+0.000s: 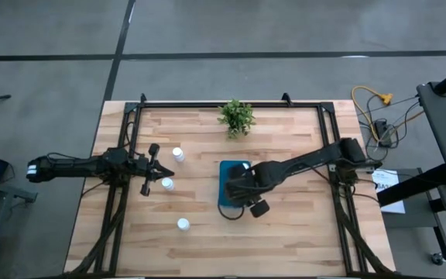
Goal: Pick and place pill bottles into a basket
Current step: Put the white medicine bottle into the blue bin
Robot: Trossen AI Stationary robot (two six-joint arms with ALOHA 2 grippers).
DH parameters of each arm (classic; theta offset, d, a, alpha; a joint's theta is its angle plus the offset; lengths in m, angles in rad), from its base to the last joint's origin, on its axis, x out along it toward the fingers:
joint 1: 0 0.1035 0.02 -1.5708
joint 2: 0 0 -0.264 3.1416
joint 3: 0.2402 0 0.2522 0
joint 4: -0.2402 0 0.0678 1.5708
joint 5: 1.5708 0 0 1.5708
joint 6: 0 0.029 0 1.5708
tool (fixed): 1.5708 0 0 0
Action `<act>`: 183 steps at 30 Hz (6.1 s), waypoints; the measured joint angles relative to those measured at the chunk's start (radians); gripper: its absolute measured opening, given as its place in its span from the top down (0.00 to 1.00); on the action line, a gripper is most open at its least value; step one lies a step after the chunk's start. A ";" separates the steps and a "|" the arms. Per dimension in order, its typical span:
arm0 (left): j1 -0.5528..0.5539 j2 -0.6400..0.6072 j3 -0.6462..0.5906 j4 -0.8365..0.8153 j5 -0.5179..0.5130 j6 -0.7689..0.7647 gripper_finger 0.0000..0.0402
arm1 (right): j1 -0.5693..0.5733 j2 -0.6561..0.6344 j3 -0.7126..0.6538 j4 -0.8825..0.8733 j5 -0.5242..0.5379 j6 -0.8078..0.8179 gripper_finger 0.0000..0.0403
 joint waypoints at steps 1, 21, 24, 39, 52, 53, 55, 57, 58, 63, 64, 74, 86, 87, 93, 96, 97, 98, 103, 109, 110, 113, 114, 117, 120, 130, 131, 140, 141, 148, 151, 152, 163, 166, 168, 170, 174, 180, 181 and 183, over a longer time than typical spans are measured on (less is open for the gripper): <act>0.000 0.001 0.000 0.001 0.000 0.000 1.00 | 0.000 0.013 0.009 -0.015 -0.001 -0.003 0.64; 0.000 0.008 0.000 0.001 0.000 0.000 1.00 | 0.000 0.141 0.110 -0.140 -0.001 -0.036 0.64; 0.000 0.007 0.000 0.001 0.000 0.000 1.00 | 0.000 0.142 0.109 -0.140 -0.001 -0.034 0.64; 0.000 0.007 0.000 0.001 0.000 0.001 1.00 | 0.000 0.142 0.107 -0.147 -0.001 -0.045 0.54; 0.000 0.006 0.000 0.001 0.000 0.001 1.00 | 0.000 0.139 0.109 -0.181 -0.001 -0.041 0.54; 0.000 0.007 0.000 0.001 0.000 0.001 1.00 | 0.000 0.137 0.114 -0.182 -0.001 -0.040 0.54; 0.000 0.006 0.000 0.000 0.000 0.001 1.00 | 0.001 0.130 0.128 -0.189 0.000 -0.039 0.55; 0.000 0.006 0.000 0.000 0.000 0.001 1.00 | 0.001 0.117 0.141 -0.191 0.001 -0.038 0.55; 0.000 0.007 0.000 0.001 0.000 0.001 1.00 | 0.001 0.113 0.149 -0.192 0.001 -0.038 0.55; 0.000 0.006 0.000 0.000 0.000 0.000 1.00 | 0.000 0.079 0.180 -0.189 0.001 -0.033 0.55; 0.000 0.007 0.000 0.001 0.000 0.000 1.00 | 0.000 0.072 0.187 -0.189 0.001 -0.024 0.55; 0.000 0.007 0.000 0.001 0.000 0.000 1.00 | -0.002 -0.071 0.151 0.038 -0.009 0.016 0.55; 0.000 0.007 0.000 0.001 0.000 0.000 1.00 | -0.006 -0.278 -0.151 0.468 -0.010 0.027 0.55; 0.000 0.006 0.000 0.001 0.000 0.000 1.00 | -0.008 -0.297 -0.195 0.514 -0.010 0.031 0.55; 0.000 0.008 0.000 0.002 0.000 0.000 1.00 | -0.019 -0.429 -0.475 0.796 -0.002 0.051 0.55; 0.000 0.010 0.000 0.001 0.000 0.000 1.00 | -0.042 -0.500 -0.609 0.972 -0.001 0.049 0.55; 0.000 0.010 0.000 0.002 0.000 0.000 1.00 | -0.052 -0.525 -0.652 1.022 -0.001 0.049 0.55; 0.000 0.010 0.000 0.003 0.000 0.000 1.00 | -0.062 -0.549 -0.694 1.078 0.001 0.051 0.55; 0.000 0.012 0.000 0.003 -0.001 0.001 1.00 | -0.107 -0.664 -0.882 1.296 -0.005 0.073 0.55; 0.000 0.013 0.000 0.002 -0.004 0.007 1.00 | -0.124 -0.823 -1.056 1.420 -0.006 0.093 0.55; 0.000 0.013 0.000 0.002 -0.005 0.008 1.00 | -0.124 -0.853 -1.078 1.437 -0.006 0.089 0.55; 0.000 0.012 0.000 0.003 -0.007 0.009 1.00 | -0.126 -0.945 -1.138 1.485 -0.004 0.069 0.55; 0.000 0.012 0.000 0.003 -0.007 0.009 1.00 | -0.128 -0.977 -1.160 1.502 -0.004 0.066 0.55; 0.000 0.012 0.000 0.003 -0.007 0.009 1.00 | -0.130 -1.068 -1.225 1.584 -0.001 0.064 0.55; 0.000 0.013 0.000 0.003 -0.007 0.010 1.00 | -0.130 -1.144 -1.304 1.682 -0.002 0.058 0.55; 0.000 0.013 0.000 0.003 -0.008 0.010 1.00 | -0.153 -1.332 -1.453 1.828 0.052 0.012 0.55; 0.000 0.013 0.000 0.003 -0.007 0.010 1.00 | -0.158 -1.352 -1.460 1.827 0.052 0.013 0.55; 0.000 0.013 0.000 0.003 -0.008 0.009 1.00 | -0.162 -1.548 -1.516 1.734 0.051 0.018 0.55; 0.000 0.013 0.000 0.003 -0.008 0.009 1.00 | -0.162 -1.573 -1.516 1.710 0.051 0.021 0.55; 0.000 0.013 0.000 0.003 -0.008 0.009 1.00 | -0.161 -1.742 -1.516 1.546 0.051 0.031 0.55; 0.000 0.013 0.000 0.003 -0.008 0.009 1.00 | -0.161 -1.808 -1.516 1.489 0.051 0.035 0.55; 0.000 0.013 0.000 0.003 -0.008 0.009 1.00 | -0.161 -1.828 -1.516 1.469 0.051 0.034 0.55; 0.000 0.013 0.000 0.003 -0.008 0.009 1.00 | -0.161 -1.953 -1.558 1.436 -0.008 0.042 0.55; 0.000 0.014 0.000 0.004 -0.008 0.009 1.00 | -0.161 -1.951 -1.588 1.482 -0.006 0.037 0.55; 0.000 0.011 0.000 0.003 -0.008 0.008 1.00 | -0.161 -1.953 -1.597 1.496 -0.002 0.036 0.55; 0.000 0.011 0.000 0.004 -0.008 0.008 1.00 | -0.161 -1.952 -1.598 1.493 -0.002 0.039 0.55; 0.000 0.012 0.000 0.003 -0.008 0.008 1.00 | -0.161 -1.953 -1.602 1.491 -0.003 0.057 0.55; 0.001 0.013 0.000 0.003 -0.008 0.008 1.00 | -0.161 -1.951 -1.614 1.409 -0.002 0.061 0.55; 0.001 0.012 0.000 0.003 -0.008 0.008 1.00 | -0.161 -1.951 -1.614 1.402 -0.002 0.065 0.55; 0.001 0.013 0.000 0.004 -0.008 0.008 1.00 | -0.161 -1.950 -1.614 1.394 -0.002 0.068 0.55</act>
